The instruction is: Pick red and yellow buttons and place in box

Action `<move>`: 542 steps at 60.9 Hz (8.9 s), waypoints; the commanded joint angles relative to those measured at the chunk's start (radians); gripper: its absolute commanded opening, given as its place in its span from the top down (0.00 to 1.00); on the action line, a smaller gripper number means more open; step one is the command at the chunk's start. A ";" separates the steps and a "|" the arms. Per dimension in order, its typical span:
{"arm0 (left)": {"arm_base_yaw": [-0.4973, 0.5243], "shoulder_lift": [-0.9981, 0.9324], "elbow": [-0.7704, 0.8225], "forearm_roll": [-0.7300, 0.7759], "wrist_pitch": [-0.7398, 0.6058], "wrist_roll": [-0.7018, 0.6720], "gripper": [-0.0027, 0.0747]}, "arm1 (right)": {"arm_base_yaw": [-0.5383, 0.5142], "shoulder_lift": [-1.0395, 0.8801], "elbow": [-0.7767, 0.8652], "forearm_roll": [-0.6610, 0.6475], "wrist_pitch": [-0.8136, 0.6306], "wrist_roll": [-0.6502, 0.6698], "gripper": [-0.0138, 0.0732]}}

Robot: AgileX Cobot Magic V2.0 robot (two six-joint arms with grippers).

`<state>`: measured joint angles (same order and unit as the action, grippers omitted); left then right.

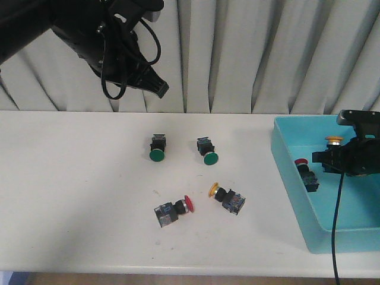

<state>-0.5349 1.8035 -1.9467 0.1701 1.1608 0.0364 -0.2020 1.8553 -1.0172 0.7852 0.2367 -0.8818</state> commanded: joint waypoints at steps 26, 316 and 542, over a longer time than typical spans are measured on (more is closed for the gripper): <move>-0.002 -0.046 -0.016 0.007 -0.032 -0.011 0.97 | -0.005 0.031 -0.032 -0.025 -0.052 -0.011 0.37; 0.486 -1.829 2.020 -0.150 -1.084 -0.061 0.97 | 0.184 -1.109 0.078 -0.044 0.052 0.081 0.85; 0.486 -1.829 2.020 -0.150 -1.084 -0.061 0.97 | 0.184 -1.876 1.053 -0.859 -0.237 0.939 0.85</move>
<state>-0.0388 -0.0115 0.0266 0.0309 0.1471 -0.0228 -0.0159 -0.0095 0.0294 -0.0713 0.0688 0.0635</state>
